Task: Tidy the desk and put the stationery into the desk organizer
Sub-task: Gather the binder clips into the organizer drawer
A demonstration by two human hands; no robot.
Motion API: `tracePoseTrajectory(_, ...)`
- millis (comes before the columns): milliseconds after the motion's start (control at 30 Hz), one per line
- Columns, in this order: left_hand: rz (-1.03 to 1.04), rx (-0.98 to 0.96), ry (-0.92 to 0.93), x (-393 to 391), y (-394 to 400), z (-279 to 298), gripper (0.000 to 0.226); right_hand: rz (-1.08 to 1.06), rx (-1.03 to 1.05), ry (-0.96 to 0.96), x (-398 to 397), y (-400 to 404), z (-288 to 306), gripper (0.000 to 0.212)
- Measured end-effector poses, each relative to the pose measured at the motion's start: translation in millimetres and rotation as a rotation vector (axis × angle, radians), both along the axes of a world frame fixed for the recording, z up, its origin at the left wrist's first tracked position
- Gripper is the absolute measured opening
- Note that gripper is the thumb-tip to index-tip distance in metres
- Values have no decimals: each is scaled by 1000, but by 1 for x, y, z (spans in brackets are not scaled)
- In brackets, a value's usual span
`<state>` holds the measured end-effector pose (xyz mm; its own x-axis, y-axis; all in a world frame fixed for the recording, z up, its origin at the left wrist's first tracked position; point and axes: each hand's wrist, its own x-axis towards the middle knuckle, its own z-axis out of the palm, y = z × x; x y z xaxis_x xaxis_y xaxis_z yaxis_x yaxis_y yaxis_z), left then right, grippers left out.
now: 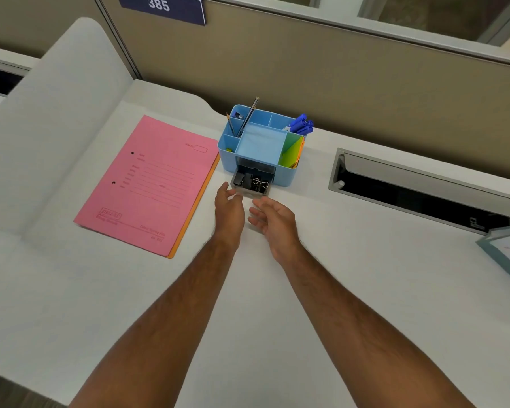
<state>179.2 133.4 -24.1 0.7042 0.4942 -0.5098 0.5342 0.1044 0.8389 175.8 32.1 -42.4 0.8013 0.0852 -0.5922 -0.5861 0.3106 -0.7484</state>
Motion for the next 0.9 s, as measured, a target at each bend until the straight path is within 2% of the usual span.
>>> tracePoseTrajectory(300, -21, -29, -23, 16, 5, 6, 49, 21, -40, -20, 22, -3, 4, 47)
tracePoseTrajectory(633, -44, 9, -32, 21, 7, 1, 47, 37, -131, -42, 28, -3, 6, 38)
tracePoseTrajectory(767, -127, 171, -22, 22, 9, -3, 48, 165, -409, -254, 33, -4, 9, 35)
tracePoseTrajectory(900, -278, 510, -26, 17, 12, -7, 51, 431, -693, -484, 43, -1, 5, 46)
